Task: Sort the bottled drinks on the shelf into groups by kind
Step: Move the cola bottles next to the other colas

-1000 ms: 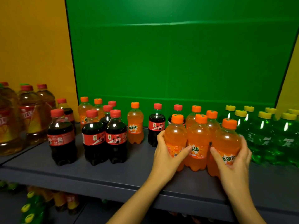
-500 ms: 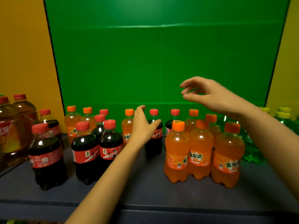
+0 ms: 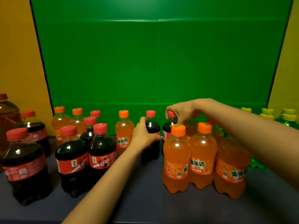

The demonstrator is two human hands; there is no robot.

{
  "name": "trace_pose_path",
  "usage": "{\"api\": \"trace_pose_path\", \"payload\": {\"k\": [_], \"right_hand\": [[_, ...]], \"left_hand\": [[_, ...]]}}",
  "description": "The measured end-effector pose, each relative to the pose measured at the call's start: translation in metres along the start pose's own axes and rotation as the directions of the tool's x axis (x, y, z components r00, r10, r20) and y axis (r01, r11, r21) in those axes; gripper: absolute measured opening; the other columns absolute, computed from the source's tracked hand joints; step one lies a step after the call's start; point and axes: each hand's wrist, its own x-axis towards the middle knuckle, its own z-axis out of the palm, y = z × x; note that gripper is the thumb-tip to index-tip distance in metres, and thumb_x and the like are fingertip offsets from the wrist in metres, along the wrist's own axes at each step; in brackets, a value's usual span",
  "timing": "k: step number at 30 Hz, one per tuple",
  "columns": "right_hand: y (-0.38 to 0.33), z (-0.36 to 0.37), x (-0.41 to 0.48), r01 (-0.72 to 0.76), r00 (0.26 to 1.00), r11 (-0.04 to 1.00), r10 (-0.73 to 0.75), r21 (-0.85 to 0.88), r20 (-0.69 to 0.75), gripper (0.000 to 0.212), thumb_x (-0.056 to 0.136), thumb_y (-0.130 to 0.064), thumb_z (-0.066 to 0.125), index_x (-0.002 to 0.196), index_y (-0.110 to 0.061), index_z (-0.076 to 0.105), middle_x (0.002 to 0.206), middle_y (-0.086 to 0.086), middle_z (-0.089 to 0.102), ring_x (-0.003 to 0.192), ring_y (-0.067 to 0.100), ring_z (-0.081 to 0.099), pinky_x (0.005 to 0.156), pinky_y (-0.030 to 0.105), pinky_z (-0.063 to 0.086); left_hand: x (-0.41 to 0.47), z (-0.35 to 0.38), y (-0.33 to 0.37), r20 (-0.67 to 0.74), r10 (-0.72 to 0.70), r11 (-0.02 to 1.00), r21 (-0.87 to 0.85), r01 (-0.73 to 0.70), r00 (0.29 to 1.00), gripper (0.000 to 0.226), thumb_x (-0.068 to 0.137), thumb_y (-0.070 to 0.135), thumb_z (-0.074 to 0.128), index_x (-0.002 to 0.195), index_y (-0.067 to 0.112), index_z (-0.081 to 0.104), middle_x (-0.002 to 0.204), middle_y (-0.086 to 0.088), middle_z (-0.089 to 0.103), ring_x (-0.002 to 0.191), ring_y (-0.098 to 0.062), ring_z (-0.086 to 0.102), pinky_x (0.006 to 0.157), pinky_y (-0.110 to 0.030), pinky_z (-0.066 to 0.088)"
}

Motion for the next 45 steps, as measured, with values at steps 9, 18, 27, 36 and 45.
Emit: {"api": "trace_pose_path", "payload": {"k": [9, 18, 27, 36, 45], "right_hand": [[-0.013, -0.005, -0.004, 0.061, 0.991, 0.989, -0.076, -0.137, -0.111, 0.043, 0.072, -0.022, 0.075, 0.106, -0.011, 0.051, 0.092, 0.004, 0.054, 0.08, 0.023, 0.052, 0.065, 0.029, 0.044], [-0.022, -0.029, -0.054, 0.203, 0.789, 0.945, -0.003, 0.256, -0.614, 0.062, 0.053, -0.038, 0.085, 0.109, -0.021, 0.062, 0.106, 0.003, 0.067, 0.098, 0.021, 0.061, 0.088, 0.035, 0.051], [-0.072, -0.034, -0.094, 0.688, 0.422, 0.618, 0.084, 0.38, -0.903, 0.044, 0.059, -0.043, 0.072, 0.098, -0.029, 0.057, 0.087, -0.006, 0.061, 0.081, 0.008, 0.058, 0.083, 0.03, 0.05], [-0.144, 0.037, -0.11, 0.72, 0.461, 0.593, -0.021, 0.36, -0.887, 0.056, 0.057, -0.061, 0.062, 0.099, -0.023, 0.061, 0.086, -0.003, 0.06, 0.086, 0.016, 0.058, 0.083, 0.034, 0.047], [-0.211, 0.118, -0.081, 0.705, 0.521, 0.595, -0.063, 0.387, -0.851, 0.044, 0.06, -0.059, 0.066, 0.095, -0.032, 0.06, 0.09, -0.002, 0.057, 0.088, 0.012, 0.057, 0.079, 0.029, 0.047]], "left_hand": [[0.0, -0.007, 0.006, 0.029, 0.083, 0.997, 0.008, -0.083, 0.996, 0.058, 0.062, 0.012, 0.082, 0.107, 0.008, 0.046, 0.104, -0.013, 0.061, 0.097, -0.028, 0.06, 0.087, -0.05, 0.049], [-0.007, -0.043, 0.061, -0.235, 0.351, 0.934, 0.017, -0.357, 0.906, 0.057, 0.053, 0.034, 0.078, 0.098, 0.017, 0.048, 0.102, -0.01, 0.064, 0.099, -0.026, 0.061, 0.086, -0.045, 0.049], [-0.058, -0.1, 0.106, -0.473, 0.481, 0.819, -0.059, -0.571, 0.738, 0.04, 0.07, 0.02, 0.078, 0.097, 0.014, 0.05, 0.083, 0.008, 0.061, 0.08, -0.008, 0.061, 0.078, -0.023, 0.05], [-0.144, -0.163, 0.071, -0.46, 0.449, 0.879, 0.075, -0.47, 0.766, 0.041, 0.064, 0.03, 0.076, 0.094, 0.018, 0.051, 0.081, 0.011, 0.061, 0.079, -0.007, 0.061, 0.076, -0.028, 0.051], [-0.189, -0.238, -0.012, -0.505, 0.409, 0.911, 0.183, -0.369, 0.76, 0.036, 0.06, 0.042, 0.07, 0.09, 0.028, 0.054, 0.087, 0.02, 0.063, 0.084, 0.005, 0.059, 0.073, -0.006, 0.044]]}}
